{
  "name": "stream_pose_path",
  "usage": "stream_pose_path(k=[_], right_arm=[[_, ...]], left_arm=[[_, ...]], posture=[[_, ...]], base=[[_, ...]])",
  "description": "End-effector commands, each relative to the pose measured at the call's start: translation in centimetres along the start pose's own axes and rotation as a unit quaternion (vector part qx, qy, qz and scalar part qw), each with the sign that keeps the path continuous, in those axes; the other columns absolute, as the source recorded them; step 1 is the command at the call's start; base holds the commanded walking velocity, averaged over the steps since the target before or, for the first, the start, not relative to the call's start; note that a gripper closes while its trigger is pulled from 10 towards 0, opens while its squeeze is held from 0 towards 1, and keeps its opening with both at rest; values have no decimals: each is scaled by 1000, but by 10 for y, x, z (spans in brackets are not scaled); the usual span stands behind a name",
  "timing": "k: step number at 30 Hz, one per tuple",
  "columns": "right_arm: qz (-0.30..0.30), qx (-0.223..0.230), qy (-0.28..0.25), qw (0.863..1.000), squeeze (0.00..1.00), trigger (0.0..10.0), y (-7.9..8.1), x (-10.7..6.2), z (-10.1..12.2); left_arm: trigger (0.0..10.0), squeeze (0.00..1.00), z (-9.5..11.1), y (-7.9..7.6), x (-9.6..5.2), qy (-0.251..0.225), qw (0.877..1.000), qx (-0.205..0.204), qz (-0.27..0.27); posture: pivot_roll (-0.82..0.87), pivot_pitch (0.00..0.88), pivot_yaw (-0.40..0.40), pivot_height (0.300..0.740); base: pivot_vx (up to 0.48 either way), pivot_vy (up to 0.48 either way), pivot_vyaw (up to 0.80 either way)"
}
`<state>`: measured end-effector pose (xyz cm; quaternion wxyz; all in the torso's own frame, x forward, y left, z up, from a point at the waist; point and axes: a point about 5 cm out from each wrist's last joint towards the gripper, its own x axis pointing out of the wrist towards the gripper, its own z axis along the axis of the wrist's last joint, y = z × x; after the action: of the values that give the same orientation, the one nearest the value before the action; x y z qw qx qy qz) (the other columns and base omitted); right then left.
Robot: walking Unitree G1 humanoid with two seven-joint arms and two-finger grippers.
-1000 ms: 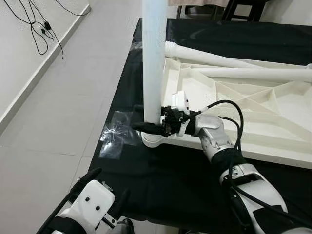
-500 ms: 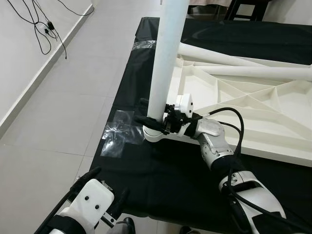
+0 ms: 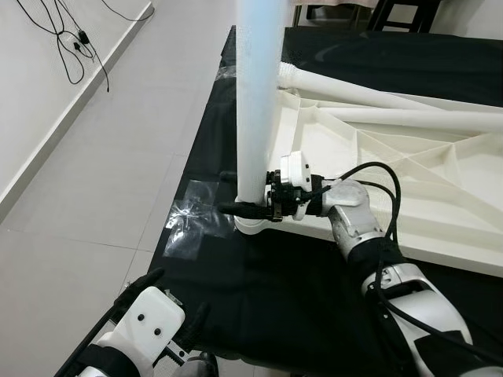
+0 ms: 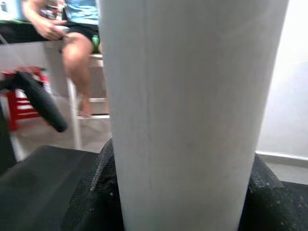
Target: Building children table
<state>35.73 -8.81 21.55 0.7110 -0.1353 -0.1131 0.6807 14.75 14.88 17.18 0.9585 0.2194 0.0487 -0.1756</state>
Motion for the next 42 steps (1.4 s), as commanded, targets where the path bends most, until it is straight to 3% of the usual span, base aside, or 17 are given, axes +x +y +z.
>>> stream_pose_path(k=[1,3,9,11,19,25,28,30,33,42], right_arm=[[-5,142,79,987,0,10000,23,-16,-52],[-28,169,67,983,0,10000,17,-16,-49],[-46,194,41,979,0,10000,14,-16,-48],[-42,226,-6,973,0,10000,14,-18,-45],[-40,234,-17,971,0,10000,18,-18,-50],[-45,219,-3,975,0,10000,21,-17,-53],[-65,177,20,982,0,10000,22,-16,-56],[-65,177,20,982,0,10000,22,-16,-56],[-66,119,61,989,0,10000,27,-20,-60],[-49,99,63,992,0,10000,28,-21,-58]], left_arm=[[10000,0,-2,-3,-2,9,1000,-7,-6],[10000,0,-2,-3,-3,10,1000,-7,-6],[10000,0,-2,-4,-4,10,1000,-8,-7],[10000,0,-3,-4,-5,12,1000,-9,-7],[10000,0,-3,-4,-6,14,1000,-9,-10],[10000,0,-3,-4,-7,15,1000,-9,-10],[10000,0,-3,-4,-8,15,1000,-10,-11],[10000,0,-3,-4,-8,15,1000,-10,-11],[10000,0,-2,-3,-8,15,1000,-10,-11],[10000,0,-2,-1,-8,16,1000,-10,-11]], posture=[[221,327,5,740],[221,322,3,740],[222,320,1,740],[223,316,4,740],[226,315,6,740],[231,315,5,740],[235,326,11,740],[235,326,11,740],[236,332,14,740],[246,340,14,740]], base=[[0,0,0],[0,0,0],[0,0,0],[0,0,0],[0,0,0],[0,0,0],[0,0,0],[0,0,0],[0,0,0],[0,0,0]])
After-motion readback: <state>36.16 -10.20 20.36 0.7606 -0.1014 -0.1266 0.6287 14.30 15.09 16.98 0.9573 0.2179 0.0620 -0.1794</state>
